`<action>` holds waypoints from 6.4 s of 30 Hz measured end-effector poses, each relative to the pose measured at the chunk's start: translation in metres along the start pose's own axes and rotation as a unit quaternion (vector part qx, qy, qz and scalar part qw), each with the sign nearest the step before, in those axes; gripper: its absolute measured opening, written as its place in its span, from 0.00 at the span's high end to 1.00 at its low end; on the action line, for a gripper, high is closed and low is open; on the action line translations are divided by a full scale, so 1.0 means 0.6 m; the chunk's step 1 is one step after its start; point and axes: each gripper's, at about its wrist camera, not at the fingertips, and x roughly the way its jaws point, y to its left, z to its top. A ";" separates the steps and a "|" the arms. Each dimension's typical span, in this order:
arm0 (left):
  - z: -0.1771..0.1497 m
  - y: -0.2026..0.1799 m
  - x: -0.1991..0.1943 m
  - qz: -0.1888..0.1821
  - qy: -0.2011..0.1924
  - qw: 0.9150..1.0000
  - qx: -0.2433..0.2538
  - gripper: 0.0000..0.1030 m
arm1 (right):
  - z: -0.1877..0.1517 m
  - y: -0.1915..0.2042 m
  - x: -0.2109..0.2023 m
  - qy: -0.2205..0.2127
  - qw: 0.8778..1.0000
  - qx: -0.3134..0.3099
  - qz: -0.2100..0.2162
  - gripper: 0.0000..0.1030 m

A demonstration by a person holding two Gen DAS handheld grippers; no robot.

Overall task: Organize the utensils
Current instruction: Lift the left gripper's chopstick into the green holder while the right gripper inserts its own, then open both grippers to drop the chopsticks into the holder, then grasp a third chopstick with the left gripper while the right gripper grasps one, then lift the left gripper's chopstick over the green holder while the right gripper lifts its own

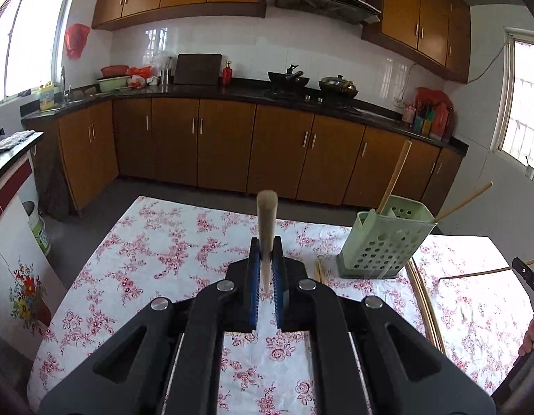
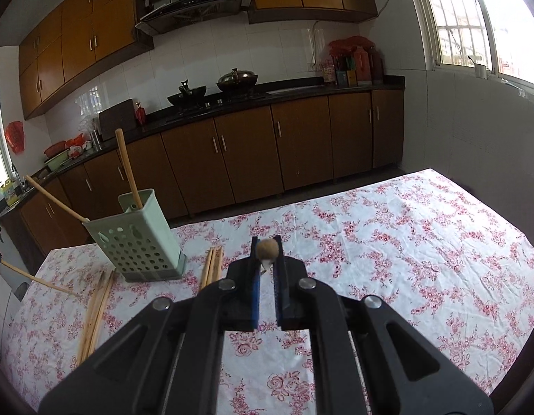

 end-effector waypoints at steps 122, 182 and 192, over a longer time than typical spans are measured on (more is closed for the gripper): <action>-0.180 0.024 0.185 0.028 0.186 0.982 -0.001 0.93 | -0.160 0.036 0.188 0.188 0.980 -0.055 -0.026 0.92; -0.032 0.011 -0.018 -0.003 0.016 1.000 -0.017 0.93 | -0.010 0.037 -0.021 0.015 0.999 -0.025 0.017 0.92; -0.004 -0.006 -0.022 -0.008 -0.008 1.000 -0.003 0.93 | 0.015 0.048 -0.034 -0.012 0.999 -0.028 0.027 0.92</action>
